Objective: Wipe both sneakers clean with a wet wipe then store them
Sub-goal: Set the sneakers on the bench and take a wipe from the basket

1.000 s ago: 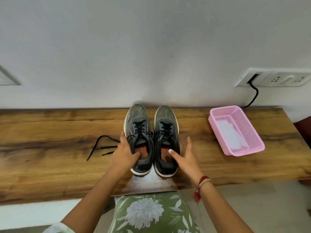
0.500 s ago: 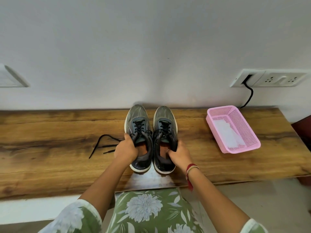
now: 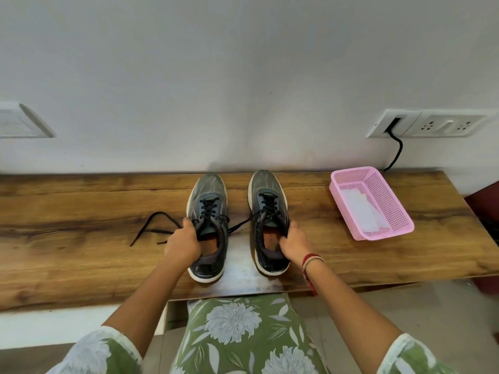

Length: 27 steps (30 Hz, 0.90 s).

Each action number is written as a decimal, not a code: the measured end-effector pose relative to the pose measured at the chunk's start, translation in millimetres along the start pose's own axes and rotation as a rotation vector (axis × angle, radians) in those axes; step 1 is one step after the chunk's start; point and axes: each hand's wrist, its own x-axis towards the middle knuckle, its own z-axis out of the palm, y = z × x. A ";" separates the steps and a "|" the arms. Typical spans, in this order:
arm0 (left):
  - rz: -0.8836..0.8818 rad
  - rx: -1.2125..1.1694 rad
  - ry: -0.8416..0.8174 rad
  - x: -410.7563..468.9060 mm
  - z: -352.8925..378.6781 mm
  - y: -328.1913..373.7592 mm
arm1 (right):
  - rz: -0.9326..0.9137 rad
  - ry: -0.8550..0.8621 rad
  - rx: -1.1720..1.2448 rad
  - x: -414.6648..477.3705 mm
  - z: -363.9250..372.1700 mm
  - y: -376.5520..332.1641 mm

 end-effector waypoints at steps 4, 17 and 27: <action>0.008 0.030 -0.006 -2.6 -0.6 -14.0 | -0.005 -0.034 -0.018 -2.5 -3.9 7.2; 0.222 0.129 0.206 -70.1 -58.7 53.9 | -0.226 0.228 0.260 6.7 -63.6 49.5; 0.667 0.026 0.120 -109.5 9.0 143.1 | 0.160 0.420 0.044 76.5 -150.7 159.0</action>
